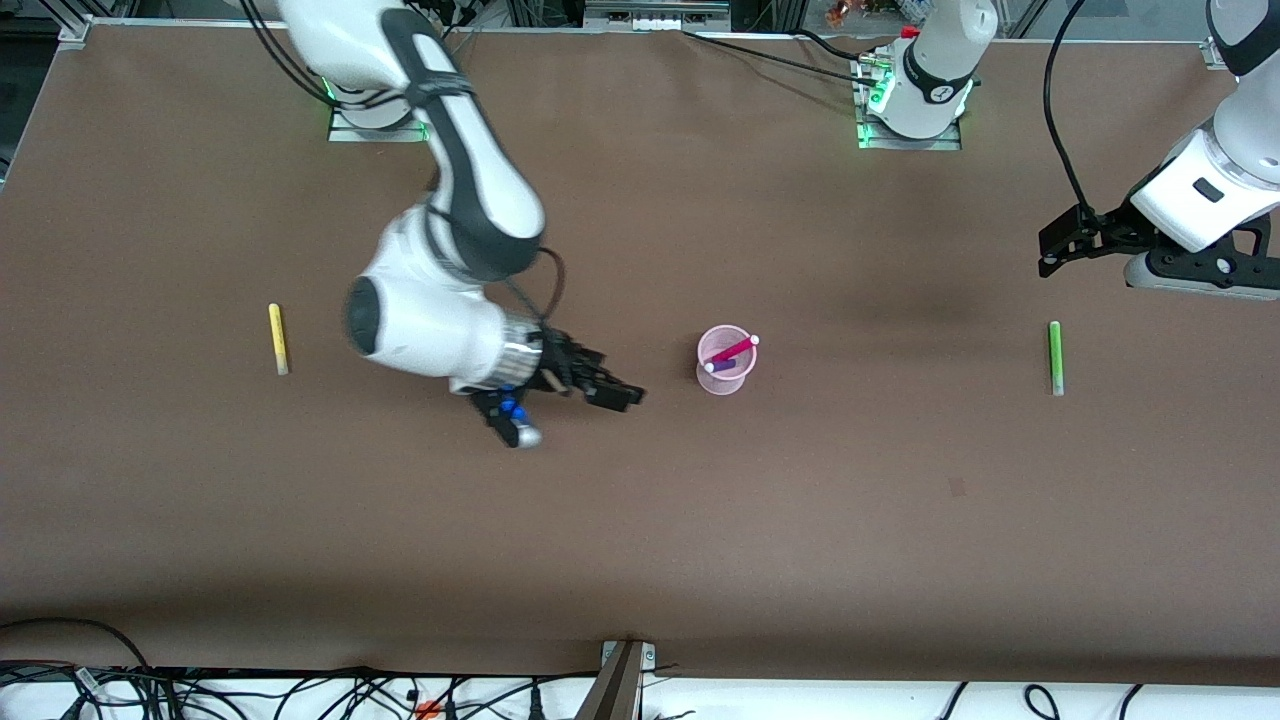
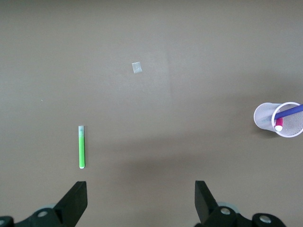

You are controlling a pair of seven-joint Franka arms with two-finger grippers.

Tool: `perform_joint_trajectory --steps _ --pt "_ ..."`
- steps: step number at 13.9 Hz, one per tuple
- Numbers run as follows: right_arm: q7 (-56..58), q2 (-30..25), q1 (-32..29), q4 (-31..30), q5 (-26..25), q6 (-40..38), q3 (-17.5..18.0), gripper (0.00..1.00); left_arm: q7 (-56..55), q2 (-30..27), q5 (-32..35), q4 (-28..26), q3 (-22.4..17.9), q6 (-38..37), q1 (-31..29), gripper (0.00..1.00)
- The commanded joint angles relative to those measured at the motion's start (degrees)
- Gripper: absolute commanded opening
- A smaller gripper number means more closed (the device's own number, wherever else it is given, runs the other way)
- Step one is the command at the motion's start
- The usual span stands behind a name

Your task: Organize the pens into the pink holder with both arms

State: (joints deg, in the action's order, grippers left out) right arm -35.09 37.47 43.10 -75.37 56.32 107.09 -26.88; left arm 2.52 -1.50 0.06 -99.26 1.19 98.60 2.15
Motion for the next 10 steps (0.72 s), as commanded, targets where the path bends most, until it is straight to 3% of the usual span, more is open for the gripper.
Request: perform_joint_trajectory --steps 1,4,6,8,10 --pt "7.2 -5.9 0.8 -2.9 -2.5 -11.3 -9.4 1.00 0.8 0.9 1.3 1.7 0.0 -1.0 0.3 1.00" --pt "7.8 -12.9 0.9 -3.3 -17.9 -14.8 -10.3 1.00 0.8 1.0 1.3 1.8 0.2 -1.0 0.3 1.00" --pt "12.5 -17.3 1.4 -5.7 -24.5 -16.7 -10.4 1.00 0.8 1.0 1.3 1.8 0.3 -0.9 0.3 1.00" --pt "13.6 -23.9 -0.2 -10.4 -33.0 -16.8 -7.2 1.00 0.8 0.9 1.3 1.8 0.3 -0.9 0.3 1.00" --pt "16.4 -28.7 -6.1 -13.6 -40.6 -16.9 -1.9 1.00 0.8 1.0 1.3 1.8 0.3 -1.0 0.2 1.00"
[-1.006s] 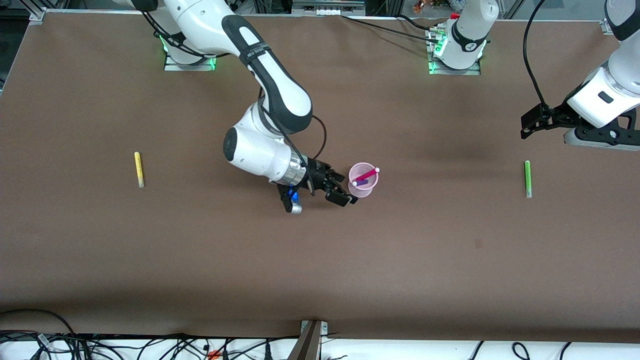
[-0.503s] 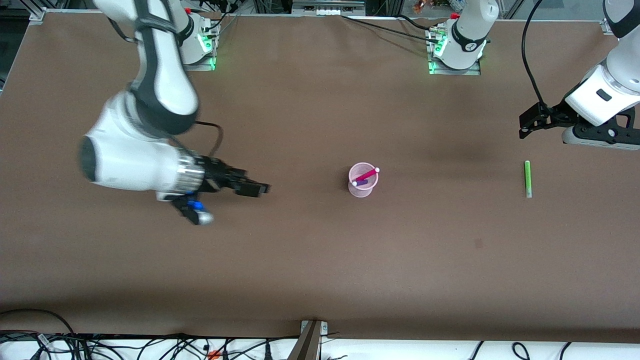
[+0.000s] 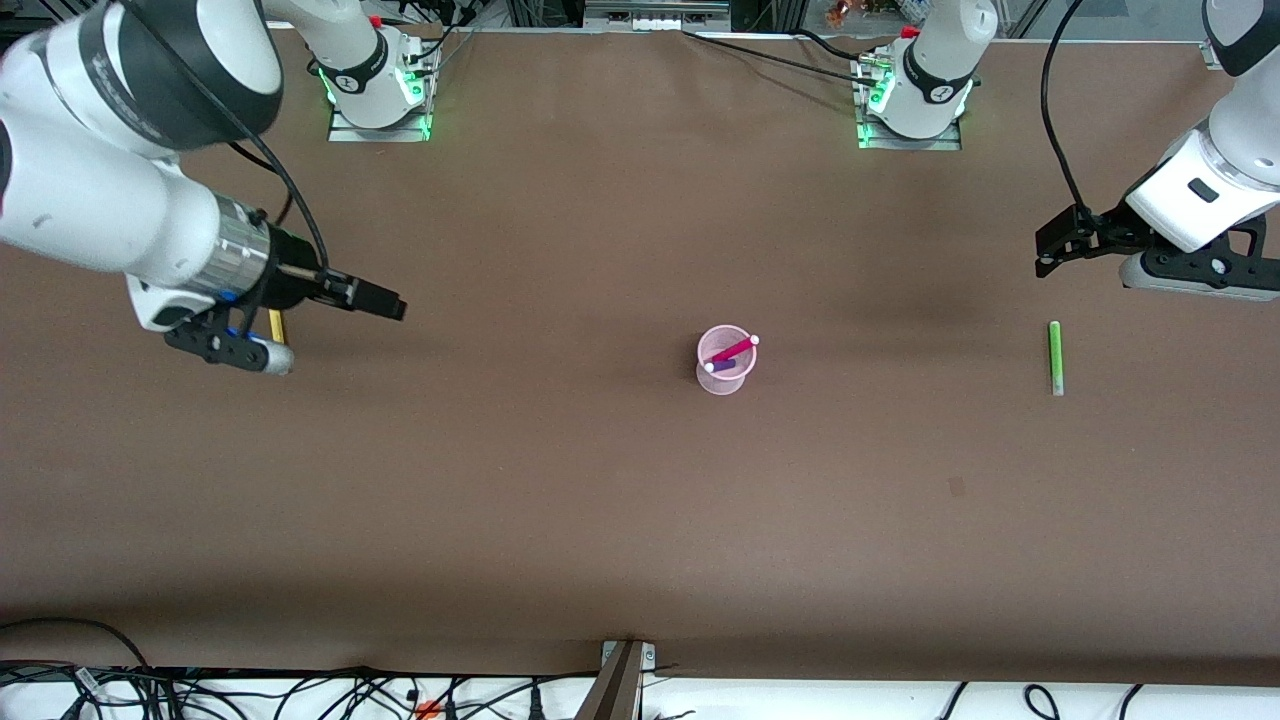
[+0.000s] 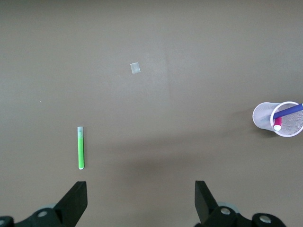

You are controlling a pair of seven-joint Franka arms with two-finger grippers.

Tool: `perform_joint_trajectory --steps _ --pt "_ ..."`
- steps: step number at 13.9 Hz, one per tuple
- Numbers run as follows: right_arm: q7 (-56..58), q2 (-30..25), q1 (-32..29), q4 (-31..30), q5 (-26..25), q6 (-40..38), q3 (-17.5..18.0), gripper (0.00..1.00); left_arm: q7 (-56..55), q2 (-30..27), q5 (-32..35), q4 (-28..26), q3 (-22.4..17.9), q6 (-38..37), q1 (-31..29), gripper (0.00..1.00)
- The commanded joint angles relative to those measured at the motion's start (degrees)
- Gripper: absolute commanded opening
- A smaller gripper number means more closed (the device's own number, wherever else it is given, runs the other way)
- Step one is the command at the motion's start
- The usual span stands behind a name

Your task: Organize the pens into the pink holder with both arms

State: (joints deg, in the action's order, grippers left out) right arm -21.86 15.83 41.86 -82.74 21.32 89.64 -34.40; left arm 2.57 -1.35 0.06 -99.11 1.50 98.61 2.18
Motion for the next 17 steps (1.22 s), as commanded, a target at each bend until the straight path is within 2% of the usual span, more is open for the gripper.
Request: perform_joint_trajectory --steps 1,2,3,4,6,7,10,17 --pt "4.1 -9.1 -9.6 -6.9 -8.1 0.1 10.0 1.00 0.9 0.7 1.3 1.6 0.1 -0.9 0.2 1.00" --pt "4.6 -11.0 -14.7 -7.2 -11.7 -1.0 16.0 1.00 0.9 0.8 1.3 1.6 0.1 -1.0 0.3 1.00" --pt "5.6 -12.7 -18.7 -7.6 -15.6 -2.3 20.1 1.00 0.9 0.8 1.3 1.6 0.1 -1.0 0.2 1.00" --pt "7.6 -14.4 -22.3 -8.7 -17.3 -2.7 23.0 1.00 1.0 0.8 1.3 1.6 0.1 -1.0 0.2 1.00" --pt "14.4 -18.2 -32.7 -11.4 -18.9 -2.5 31.9 1.00 1.1 0.8 1.3 1.6 0.0 -1.0 0.2 1.00" --pt "16.4 -19.3 -36.7 -11.7 -19.6 -2.5 35.0 1.00 1.1 0.8 1.3 1.6 0.0 -1.0 0.2 1.00" --pt "21.5 -20.0 -38.1 -11.2 -19.9 -3.0 35.0 1.00 1.1 0.8 1.3 1.6 0.0 -1.0 0.2 1.00" --pt "22.5 -17.6 -38.3 -6.7 -21.4 -3.1 34.2 1.00 1.3 0.8 1.3 1.6 0.0 -1.0 0.1 1.00"
